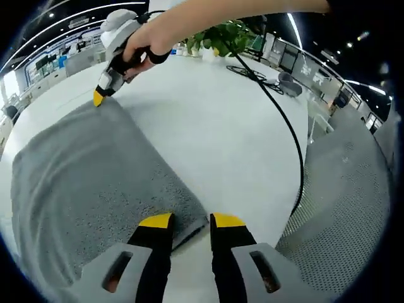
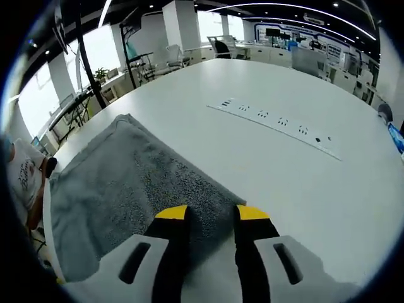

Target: Fold the towel on the table until its edges align and the towel forms a compact rectangular stack.

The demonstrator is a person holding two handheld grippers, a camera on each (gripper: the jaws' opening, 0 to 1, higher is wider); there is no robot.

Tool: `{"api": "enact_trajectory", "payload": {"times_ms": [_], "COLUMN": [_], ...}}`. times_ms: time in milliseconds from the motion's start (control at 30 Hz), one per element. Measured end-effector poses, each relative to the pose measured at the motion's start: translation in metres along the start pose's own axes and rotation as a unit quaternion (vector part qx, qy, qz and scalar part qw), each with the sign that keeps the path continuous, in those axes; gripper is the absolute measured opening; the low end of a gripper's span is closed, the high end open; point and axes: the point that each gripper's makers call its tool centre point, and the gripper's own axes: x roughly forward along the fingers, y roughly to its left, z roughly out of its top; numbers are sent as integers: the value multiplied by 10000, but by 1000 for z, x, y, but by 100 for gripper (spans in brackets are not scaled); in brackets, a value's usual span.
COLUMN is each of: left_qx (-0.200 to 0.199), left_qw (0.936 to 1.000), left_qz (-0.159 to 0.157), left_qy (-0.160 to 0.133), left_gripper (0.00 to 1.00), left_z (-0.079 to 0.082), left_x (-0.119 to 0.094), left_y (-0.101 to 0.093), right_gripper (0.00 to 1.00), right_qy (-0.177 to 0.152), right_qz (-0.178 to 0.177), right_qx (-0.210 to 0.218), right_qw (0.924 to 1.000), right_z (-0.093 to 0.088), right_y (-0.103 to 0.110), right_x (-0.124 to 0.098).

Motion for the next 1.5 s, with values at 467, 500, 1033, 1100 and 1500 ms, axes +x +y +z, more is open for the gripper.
{"api": "enact_trajectory", "payload": {"times_ms": [467,500,1033,1100,1500], "left_qx": [499,506,302,281,905], "left_qw": [9986,9986,9994,9995,9951], "left_qz": [80,87,153,94,-387], "left_qy": [152,150,72,50,-35], "left_gripper": [20,19,8,8,7], "left_z": [-3,-4,0,3,31], "left_x": [3,3,5,7,34], "left_y": [5,6,13,9,-31], "right_gripper": [27,26,4,3,1], "right_qy": [-50,-80,-54,-51,-39], "right_qz": [-268,-275,-295,-288,-503], "right_qx": [261,227,-166,-139,-165], "right_qw": [9993,9993,9994,9995,9986], "right_z": [-11,-10,-9,-11,-26], "right_y": [-18,-18,-11,-13,-47], "right_x": [-7,-7,-9,-10,-23]}}
